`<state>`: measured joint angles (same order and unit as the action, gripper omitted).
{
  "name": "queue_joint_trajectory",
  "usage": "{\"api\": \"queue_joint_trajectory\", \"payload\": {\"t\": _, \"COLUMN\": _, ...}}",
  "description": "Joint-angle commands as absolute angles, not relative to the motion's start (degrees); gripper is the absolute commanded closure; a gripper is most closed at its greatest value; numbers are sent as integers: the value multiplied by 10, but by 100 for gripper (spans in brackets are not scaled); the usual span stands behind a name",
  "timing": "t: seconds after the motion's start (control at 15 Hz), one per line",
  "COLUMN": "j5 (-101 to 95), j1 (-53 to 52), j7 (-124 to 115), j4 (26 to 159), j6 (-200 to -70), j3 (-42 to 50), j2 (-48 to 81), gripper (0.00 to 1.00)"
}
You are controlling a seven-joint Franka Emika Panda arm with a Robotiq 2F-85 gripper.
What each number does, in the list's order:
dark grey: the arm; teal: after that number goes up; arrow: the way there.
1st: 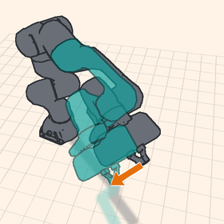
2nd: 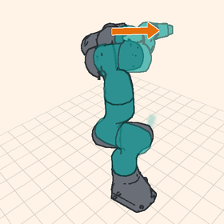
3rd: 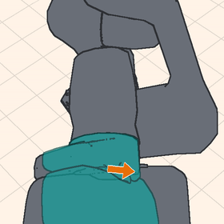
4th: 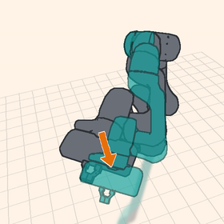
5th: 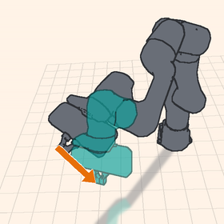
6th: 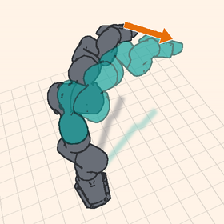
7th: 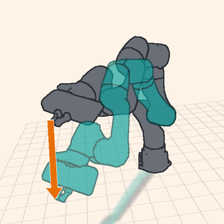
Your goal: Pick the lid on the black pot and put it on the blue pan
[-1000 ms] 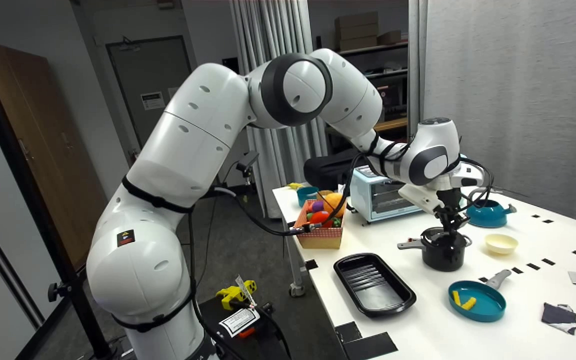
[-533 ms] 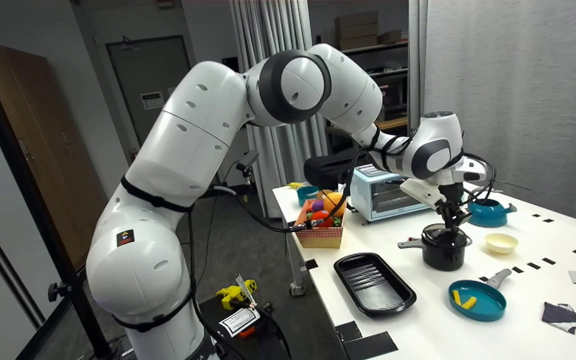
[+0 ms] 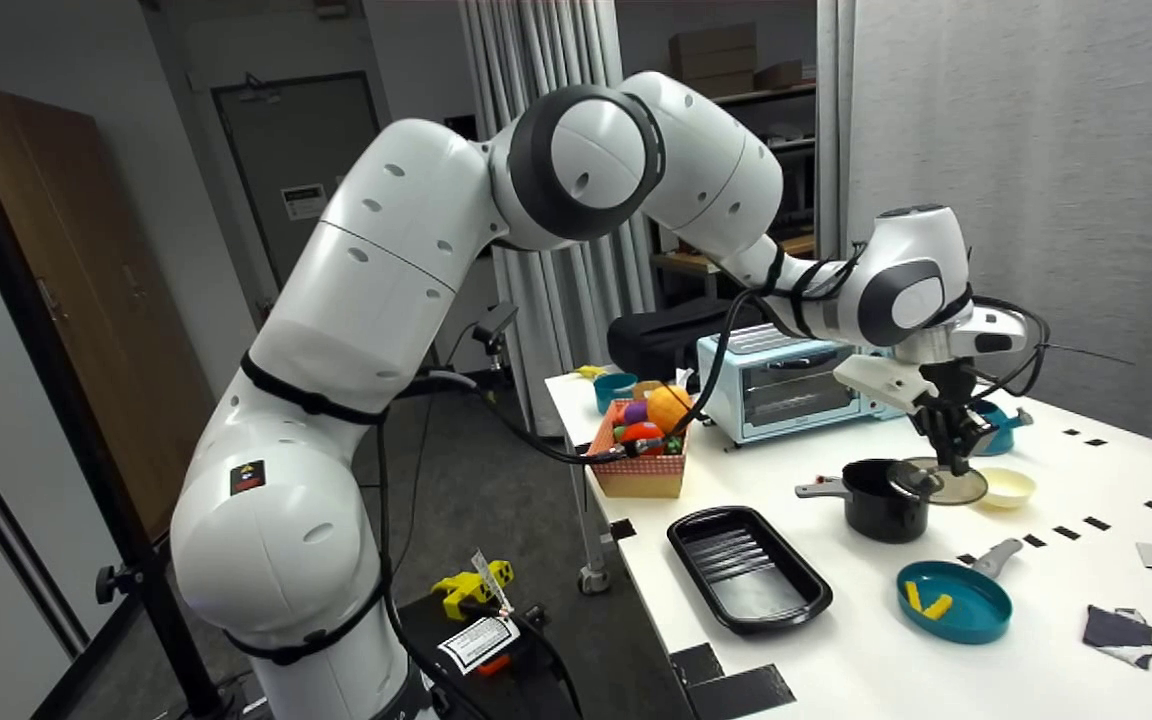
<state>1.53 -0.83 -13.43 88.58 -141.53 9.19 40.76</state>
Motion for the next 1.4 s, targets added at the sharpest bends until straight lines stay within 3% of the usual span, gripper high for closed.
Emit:
{"api": "queue_joint_trajectory", "payload": {"t": 0.0, "j5": -8, "j1": 5, "j7": -141, "j4": 899, "j6": -1407, "j3": 107, "j2": 398, "gripper": 95}}
{"api": "queue_joint_trajectory", "payload": {"t": 1.27, "j5": -35, "j1": 15, "j7": -135, "j4": 1013, "j6": -1432, "j3": 120, "j2": 385, "gripper": 95}}
{"api": "queue_joint_trajectory", "payload": {"t": 1.33, "j5": -37, "j1": 15, "j7": -136, "j4": 1013, "j6": -1431, "j3": 122, "j2": 386, "gripper": 83}}
